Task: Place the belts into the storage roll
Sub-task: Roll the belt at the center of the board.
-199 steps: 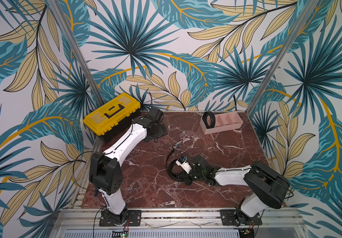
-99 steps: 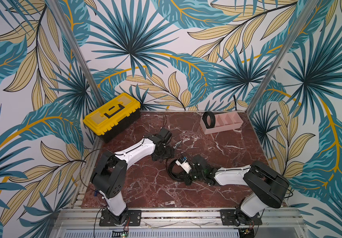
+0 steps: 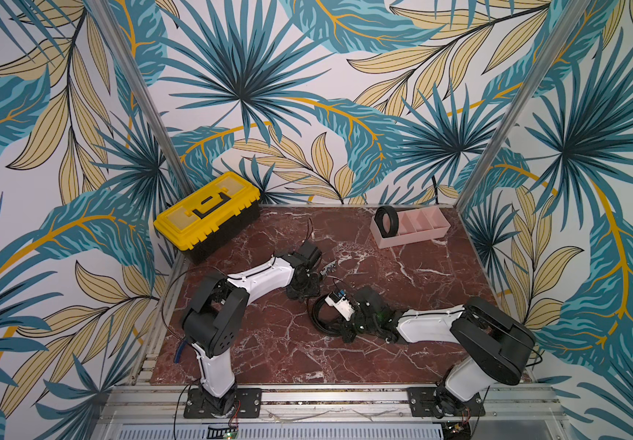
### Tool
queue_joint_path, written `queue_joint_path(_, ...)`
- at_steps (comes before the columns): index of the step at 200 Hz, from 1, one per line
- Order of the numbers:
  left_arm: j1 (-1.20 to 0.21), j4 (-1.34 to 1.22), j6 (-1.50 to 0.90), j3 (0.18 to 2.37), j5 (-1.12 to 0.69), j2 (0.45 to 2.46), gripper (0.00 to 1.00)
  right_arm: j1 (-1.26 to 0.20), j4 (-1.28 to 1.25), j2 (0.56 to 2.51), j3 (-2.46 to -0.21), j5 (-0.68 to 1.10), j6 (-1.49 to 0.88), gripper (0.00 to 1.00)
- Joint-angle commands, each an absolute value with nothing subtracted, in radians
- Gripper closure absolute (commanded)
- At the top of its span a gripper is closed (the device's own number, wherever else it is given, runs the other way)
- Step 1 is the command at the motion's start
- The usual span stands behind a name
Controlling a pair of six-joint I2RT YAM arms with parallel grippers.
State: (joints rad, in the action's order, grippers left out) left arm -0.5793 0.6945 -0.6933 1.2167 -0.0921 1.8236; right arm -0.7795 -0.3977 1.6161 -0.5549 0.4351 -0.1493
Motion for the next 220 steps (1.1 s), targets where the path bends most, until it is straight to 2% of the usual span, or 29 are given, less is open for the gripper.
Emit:
queue_joint_path(1,-0.581,0.685,-0.664,1.205,-0.1,1.853,0.53,-0.784,-0.262,1.63,-0.539,0.462,-0.148,1.0)
queue_joint_path(51,-0.58,0.696,-0.577,1.26,-0.101,1.906,1.0,-0.784,-0.211,1.612,-0.547,0.464,-0.117,1.0)
queue_joint_path(89,-0.558,0.768,-0.472,1.382,-0.059,1.968,1.0,-0.784,-0.169,1.616,-0.564,0.463,-0.1,1.0)
queue_joint_path(137,-0.459,0.837,-0.342,1.54,-0.012,2.05,1.0,-0.784,-0.149,1.602,-0.569,0.459,-0.096,1.0)
queue_joint_path(220,-0.44,0.879,-0.236,1.84,0.003,2.252,1.0,-0.785,-0.157,1.604,-0.571,0.446,-0.094,1.0)
